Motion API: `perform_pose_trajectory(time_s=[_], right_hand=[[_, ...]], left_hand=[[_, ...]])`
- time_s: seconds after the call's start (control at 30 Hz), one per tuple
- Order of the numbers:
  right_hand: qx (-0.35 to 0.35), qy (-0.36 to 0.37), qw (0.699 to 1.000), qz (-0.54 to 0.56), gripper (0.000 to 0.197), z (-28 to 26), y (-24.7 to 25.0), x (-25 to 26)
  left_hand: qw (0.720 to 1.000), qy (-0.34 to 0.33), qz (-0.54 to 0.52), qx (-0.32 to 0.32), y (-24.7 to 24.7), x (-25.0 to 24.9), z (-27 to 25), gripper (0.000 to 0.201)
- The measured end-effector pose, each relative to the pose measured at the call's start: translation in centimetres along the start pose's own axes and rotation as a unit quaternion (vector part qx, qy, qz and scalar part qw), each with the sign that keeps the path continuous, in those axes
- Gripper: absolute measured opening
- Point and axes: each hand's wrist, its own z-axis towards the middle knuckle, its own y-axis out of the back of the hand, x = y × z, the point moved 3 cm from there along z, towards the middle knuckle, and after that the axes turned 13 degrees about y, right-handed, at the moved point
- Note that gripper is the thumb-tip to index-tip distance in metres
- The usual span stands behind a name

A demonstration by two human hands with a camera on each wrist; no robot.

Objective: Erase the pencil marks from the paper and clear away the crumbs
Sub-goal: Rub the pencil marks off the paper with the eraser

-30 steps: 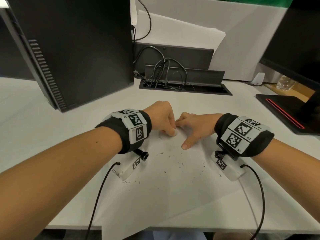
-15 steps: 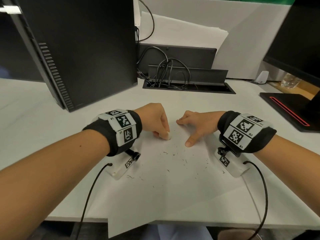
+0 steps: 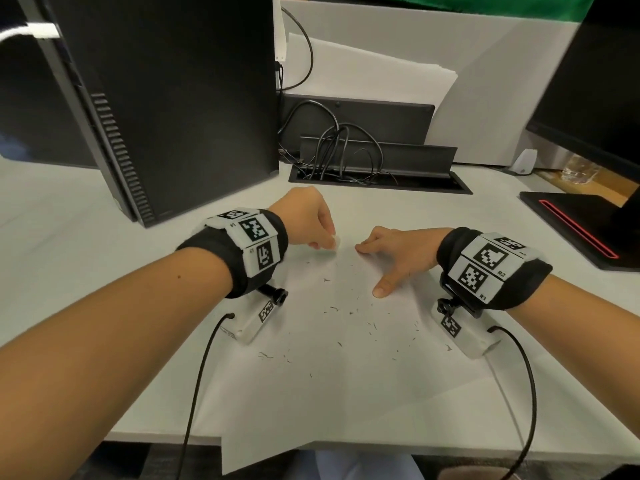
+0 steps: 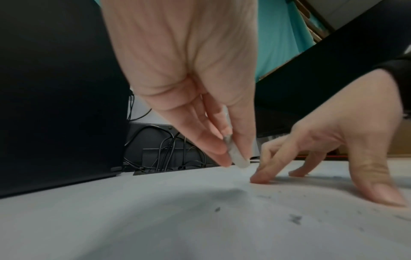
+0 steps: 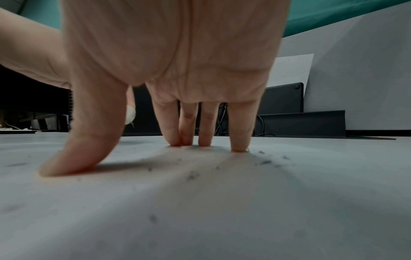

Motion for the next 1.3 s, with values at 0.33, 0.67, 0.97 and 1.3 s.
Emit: perform_pose_trajectory(time_s=[0.33, 0.67, 0.97, 1.3], right_hand=[[0.007, 0.004, 1.0, -0.012, 0.092, 0.0, 0.1, 0.2], [0.002, 0.009, 1.0, -0.006, 0.089, 0.0, 0.1, 0.2], [0.005, 0.022, 1.0, -0.002, 0.082, 0.1, 0.1, 0.3], [0.0, 0.012, 1.0, -0.007, 0.091, 0.0, 0.1, 0.2]], left_hand=[[0.996, -0.018, 0.063, 0.055, -2.2, -1.1, -0.1, 0.017], [0.998, -0.015, 0.055, 0.014, -2.4, -1.9, 1.3, 0.018], [0.997, -0.042, 0.064, 0.026, -3.2, -2.9, 1.0, 0.018], [0.992, -0.029, 0.059, 0.105, -3.0, -2.0, -0.6, 0.018]])
